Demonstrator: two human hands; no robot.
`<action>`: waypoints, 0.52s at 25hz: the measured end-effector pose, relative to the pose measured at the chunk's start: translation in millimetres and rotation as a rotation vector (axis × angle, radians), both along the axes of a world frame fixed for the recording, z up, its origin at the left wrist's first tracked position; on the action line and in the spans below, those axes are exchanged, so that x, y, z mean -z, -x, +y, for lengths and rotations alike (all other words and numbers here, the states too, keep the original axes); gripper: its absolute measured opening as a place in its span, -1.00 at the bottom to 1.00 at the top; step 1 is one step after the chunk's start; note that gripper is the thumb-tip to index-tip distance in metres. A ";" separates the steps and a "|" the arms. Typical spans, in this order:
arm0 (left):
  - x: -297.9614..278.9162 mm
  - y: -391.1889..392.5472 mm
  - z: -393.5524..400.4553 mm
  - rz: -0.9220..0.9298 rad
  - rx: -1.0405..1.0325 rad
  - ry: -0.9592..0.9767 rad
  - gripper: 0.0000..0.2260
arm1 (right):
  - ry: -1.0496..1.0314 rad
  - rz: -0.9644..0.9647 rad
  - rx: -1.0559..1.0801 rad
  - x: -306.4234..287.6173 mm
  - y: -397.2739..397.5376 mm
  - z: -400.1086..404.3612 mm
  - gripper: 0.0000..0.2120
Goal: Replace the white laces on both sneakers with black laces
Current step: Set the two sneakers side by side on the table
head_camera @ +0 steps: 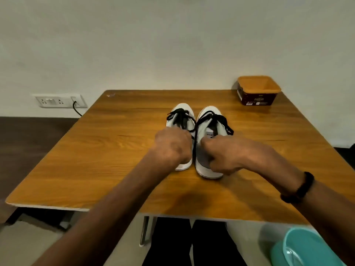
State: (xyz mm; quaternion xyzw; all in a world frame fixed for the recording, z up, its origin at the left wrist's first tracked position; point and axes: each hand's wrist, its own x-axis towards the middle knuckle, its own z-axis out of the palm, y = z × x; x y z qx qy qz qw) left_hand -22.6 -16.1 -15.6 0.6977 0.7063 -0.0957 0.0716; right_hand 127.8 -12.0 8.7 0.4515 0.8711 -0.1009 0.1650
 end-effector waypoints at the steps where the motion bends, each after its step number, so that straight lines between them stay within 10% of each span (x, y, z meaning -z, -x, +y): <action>1: 1.0 -6.8 -2.4 0.017 0.006 0.001 -0.74 | -0.002 -0.004 -0.035 3.9 -3.8 1.0 -0.80; 7: -19.0 15.0 -12.0 -0.210 0.030 0.189 -0.53 | 0.111 0.007 0.013 2.6 1.8 5.8 -0.35; 13: -38.3 10.2 5.1 -0.229 0.007 0.505 -0.30 | 0.329 0.048 0.222 18.9 8.2 4.9 -0.36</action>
